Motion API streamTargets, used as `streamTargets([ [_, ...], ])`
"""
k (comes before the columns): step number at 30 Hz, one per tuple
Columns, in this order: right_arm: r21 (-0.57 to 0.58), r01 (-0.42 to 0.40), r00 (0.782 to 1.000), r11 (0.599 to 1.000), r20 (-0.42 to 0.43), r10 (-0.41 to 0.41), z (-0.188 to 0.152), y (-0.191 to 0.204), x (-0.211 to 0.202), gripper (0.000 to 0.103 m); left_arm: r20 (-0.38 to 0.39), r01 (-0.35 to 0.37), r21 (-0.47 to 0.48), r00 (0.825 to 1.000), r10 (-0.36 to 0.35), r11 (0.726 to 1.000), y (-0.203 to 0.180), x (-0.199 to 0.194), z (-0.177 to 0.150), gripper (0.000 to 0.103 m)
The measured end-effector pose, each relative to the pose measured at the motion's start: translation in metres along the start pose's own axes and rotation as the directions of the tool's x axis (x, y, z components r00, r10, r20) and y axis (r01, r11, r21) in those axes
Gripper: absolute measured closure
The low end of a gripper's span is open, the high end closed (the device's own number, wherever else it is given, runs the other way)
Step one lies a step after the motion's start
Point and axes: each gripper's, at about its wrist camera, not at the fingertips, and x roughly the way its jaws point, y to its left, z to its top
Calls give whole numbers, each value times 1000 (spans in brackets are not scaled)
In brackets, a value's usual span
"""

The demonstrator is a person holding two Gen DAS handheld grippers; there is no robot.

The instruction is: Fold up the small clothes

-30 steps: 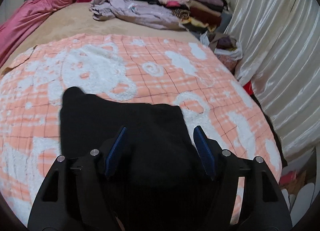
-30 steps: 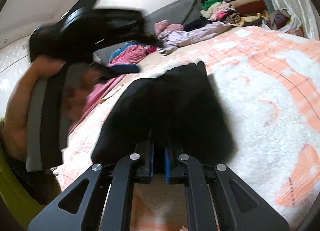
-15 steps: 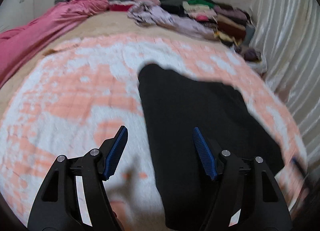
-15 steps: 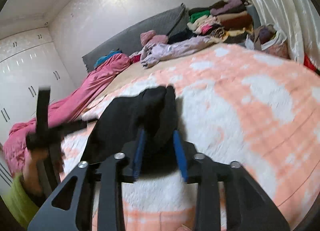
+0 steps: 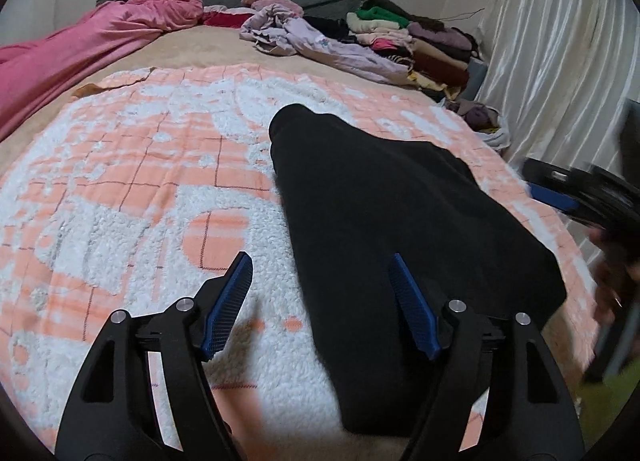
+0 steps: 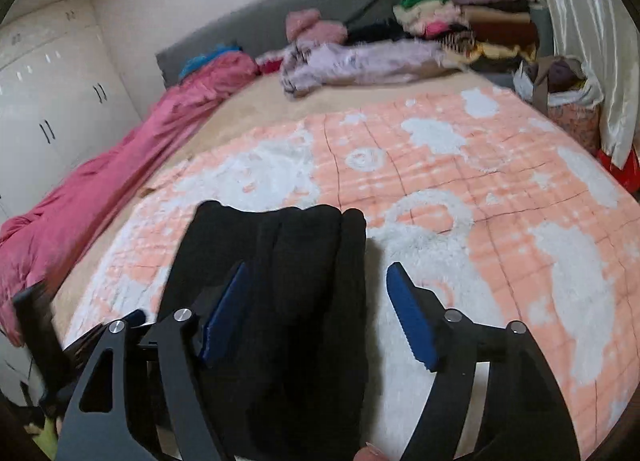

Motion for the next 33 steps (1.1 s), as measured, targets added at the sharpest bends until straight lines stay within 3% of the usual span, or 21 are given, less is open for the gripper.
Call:
streamTargets([
  [5,-9,38,996,999,-84,-39,19,-4,46,30,10,36,9,999,-36,999,2,-5,-5,37],
  [8,33,16,990,999,-141,-11,25,-9,72,33,8,53,9,999,-53,999,7,-5,-8,34],
  [10,41,9,984,999,-177,-2,25,-8,86,55,11,60,8,998,-60,998,7,-5,-8,34],
  [11,24,16,983,1000,-183,-11,23,-5,89,77,12,60,10,998,-60,998,7,-5,-8,34],
  [12,4,29,984,1000,-174,-28,23,-1,88,87,15,58,14,998,-59,998,7,-6,-8,34],
  [13,-26,26,988,999,-150,-30,23,5,84,89,19,57,20,998,-57,998,6,-6,-8,34],
  [20,-98,-51,999,994,7,52,35,20,52,90,5,58,49,998,-58,997,-2,-5,-10,33],
  [25,-104,50,993,993,-101,-61,21,0,92,89,-14,59,49,998,-58,997,-2,-1,-13,27],
  [28,-93,51,994,994,-96,-60,15,-6,94,87,-18,64,43,998,-63,997,0,-2,-14,27],
  [33,-106,49,997,993,-57,-55,15,3,70,73,-20,63,39,998,-62,997,1,-4,-13,27],
])
